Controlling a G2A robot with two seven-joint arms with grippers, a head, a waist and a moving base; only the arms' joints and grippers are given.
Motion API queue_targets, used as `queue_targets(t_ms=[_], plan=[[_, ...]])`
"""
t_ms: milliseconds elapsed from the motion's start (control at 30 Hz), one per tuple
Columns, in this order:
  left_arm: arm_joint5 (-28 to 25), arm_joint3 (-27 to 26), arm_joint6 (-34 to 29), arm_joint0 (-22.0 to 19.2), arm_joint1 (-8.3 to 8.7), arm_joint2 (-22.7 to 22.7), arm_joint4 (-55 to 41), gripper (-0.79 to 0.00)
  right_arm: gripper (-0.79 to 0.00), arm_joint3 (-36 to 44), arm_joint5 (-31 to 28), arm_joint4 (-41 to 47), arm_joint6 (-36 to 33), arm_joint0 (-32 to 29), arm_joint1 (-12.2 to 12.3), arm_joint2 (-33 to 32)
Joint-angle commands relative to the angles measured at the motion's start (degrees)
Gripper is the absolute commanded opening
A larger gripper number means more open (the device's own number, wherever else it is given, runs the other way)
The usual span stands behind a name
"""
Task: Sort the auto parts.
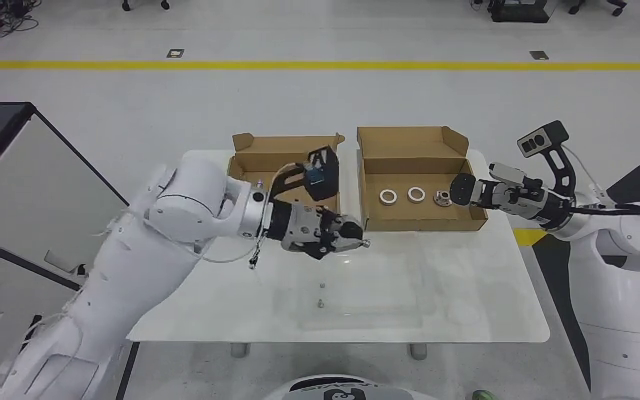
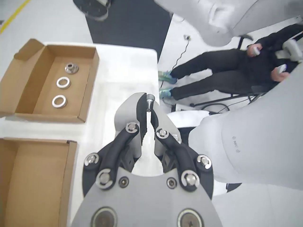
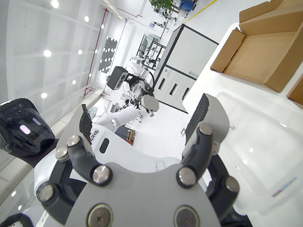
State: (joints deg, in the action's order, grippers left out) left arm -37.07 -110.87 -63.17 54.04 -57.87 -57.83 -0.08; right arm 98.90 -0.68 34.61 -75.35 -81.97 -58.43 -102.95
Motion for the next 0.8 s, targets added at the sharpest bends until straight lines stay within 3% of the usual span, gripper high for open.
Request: queue_targets(t_ms=[0,133,600,767], plan=[[-3.8,0.4,1.7,0.4,0.14,-1.1,-4.8,-0.785,0.0,0.0,0.0,0.0,0.0,0.0,0.0,0.0],[-7.3,0.8,3.2,-0.3,0.19,-1.6,-10.3,-0.785,0.0,0.0,0.0,0.0,0.0,0.0,0.0,0.0],[-6.9,1.0,2.9,-1.1,0.28,-1.9,-10.8,-0.785,0.0,0.0,0.0,0.0,0.0,0.0,0.0,0.0],[-9.1,0.0,10.7,-0.1,-0.2,-2.3,-14.0,-0.785,0.0,0.0,0.0,0.0,0.0,0.0,0.0,0.0]])
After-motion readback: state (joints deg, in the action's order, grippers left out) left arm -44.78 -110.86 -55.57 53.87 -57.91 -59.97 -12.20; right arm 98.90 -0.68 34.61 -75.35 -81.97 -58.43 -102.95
